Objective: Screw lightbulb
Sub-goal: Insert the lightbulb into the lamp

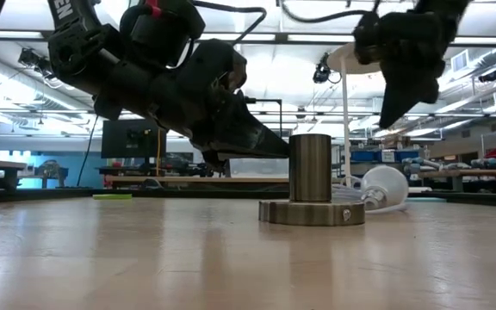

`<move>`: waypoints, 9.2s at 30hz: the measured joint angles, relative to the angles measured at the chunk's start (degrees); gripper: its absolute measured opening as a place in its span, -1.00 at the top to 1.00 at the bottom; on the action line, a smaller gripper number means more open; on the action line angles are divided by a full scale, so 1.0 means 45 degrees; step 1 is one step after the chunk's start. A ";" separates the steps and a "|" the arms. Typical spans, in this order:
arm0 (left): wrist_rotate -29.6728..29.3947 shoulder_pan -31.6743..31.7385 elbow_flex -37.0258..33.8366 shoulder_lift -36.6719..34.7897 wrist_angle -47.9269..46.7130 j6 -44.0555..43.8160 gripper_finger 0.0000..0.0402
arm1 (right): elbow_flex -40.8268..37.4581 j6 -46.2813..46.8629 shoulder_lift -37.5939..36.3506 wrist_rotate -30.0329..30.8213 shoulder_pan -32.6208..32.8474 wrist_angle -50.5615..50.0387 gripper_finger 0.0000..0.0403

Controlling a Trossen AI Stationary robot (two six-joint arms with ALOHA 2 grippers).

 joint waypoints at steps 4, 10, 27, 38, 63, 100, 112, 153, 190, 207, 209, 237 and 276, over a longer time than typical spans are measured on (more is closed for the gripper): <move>0.0087 0.0138 0.0000 0.0000 -0.0018 0.0038 1.00 | -0.1373 0.2043 -0.0863 0.0737 0.0126 0.0445 0.89; 0.0443 0.0274 0.0000 0.0000 -0.0021 0.0078 1.00 | -0.3221 0.4044 -0.0895 0.1919 -0.0373 0.0987 0.74; 0.1084 0.0274 0.0000 0.0000 -0.0111 0.0239 0.99 | -0.3354 -0.0179 -0.0954 0.0076 0.0462 0.4343 0.67; 0.1144 0.0249 -0.0005 0.0000 -0.0231 0.0813 0.99 | -0.0375 -1.0833 -0.0071 0.0636 0.0525 0.2570 -0.18; 0.1342 0.0236 -0.0005 0.0000 -0.0584 0.1063 0.99 | -0.0181 -1.3515 0.3923 -0.0153 0.0541 0.2151 -0.51; -0.1734 -0.0099 0.0120 -0.3845 -0.3114 0.2517 0.99 | 0.5461 -1.0563 0.3447 0.4611 0.0717 -0.4944 -0.45; -0.4073 -0.1126 0.0121 -0.5724 -0.7774 0.2236 0.99 | 0.5823 -1.0424 0.3452 0.4673 0.1020 -0.3264 -0.45; -0.6143 -0.1934 -0.0277 -0.6421 -0.3434 0.6521 0.01 | 0.5818 -1.0377 0.3476 0.4572 0.1328 -0.0691 -0.44; -0.8065 -0.2178 -0.0267 -0.4571 -0.1310 0.6080 0.41 | 0.5799 -0.9701 0.3476 0.4543 0.1393 0.0248 -0.46; -0.8179 -0.2208 -0.0267 -0.5097 -0.1667 0.5484 0.53 | 0.5813 -1.0074 0.3347 0.5590 0.2230 0.0166 -0.50; -0.8400 -0.2191 -0.0267 -0.5104 -0.1677 0.5480 0.55 | 0.5813 -1.0037 0.3151 0.5815 0.2418 0.0059 -0.51; -0.7067 -0.2087 -0.0262 -0.7195 -0.5086 0.4419 0.99 | 0.3604 -0.8814 0.0990 0.6602 0.3298 0.3014 -0.54; -0.6517 -0.1511 -0.0262 -0.7193 -1.3320 -0.6170 0.99 | 0.2393 -0.6122 0.0994 0.5183 0.2416 0.3904 -0.54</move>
